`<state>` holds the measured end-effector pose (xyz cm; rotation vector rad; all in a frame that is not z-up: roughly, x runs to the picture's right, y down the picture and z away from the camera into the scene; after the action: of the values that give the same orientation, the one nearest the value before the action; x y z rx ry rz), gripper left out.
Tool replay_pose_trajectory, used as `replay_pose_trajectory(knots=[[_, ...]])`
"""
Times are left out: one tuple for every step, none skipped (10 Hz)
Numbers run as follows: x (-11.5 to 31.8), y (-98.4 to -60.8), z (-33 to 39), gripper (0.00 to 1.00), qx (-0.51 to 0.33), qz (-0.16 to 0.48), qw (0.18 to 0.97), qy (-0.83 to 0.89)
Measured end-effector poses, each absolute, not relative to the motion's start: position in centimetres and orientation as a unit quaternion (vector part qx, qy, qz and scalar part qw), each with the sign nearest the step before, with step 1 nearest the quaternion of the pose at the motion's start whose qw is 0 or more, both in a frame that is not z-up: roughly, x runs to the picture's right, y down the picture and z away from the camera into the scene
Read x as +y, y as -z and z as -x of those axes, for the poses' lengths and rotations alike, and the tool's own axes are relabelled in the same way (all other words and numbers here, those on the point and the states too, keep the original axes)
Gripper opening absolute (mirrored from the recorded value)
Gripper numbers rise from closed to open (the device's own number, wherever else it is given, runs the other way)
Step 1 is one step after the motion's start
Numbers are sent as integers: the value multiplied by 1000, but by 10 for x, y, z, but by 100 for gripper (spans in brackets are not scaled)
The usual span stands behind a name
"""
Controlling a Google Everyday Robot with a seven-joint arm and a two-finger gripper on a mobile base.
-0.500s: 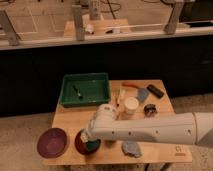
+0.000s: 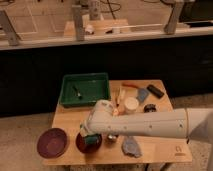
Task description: Wipe red bowl with sponge
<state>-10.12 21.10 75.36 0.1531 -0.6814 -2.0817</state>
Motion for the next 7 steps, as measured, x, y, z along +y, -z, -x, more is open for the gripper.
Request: replay_pose_trajectory(knots=[[211,-753,105,0,-278,-67,452,845],[211,-752,108,0,-281,-71,449,845],[212,-750,112,0,-286,-75,445,846],[212,-748,113,0,-289,-77,442,845],[213,-746,115,0,-293,-80,440,845],[213,-742,115,0,-294,-81,438,846],[214,-738,115,0,-296,-80,437,845]])
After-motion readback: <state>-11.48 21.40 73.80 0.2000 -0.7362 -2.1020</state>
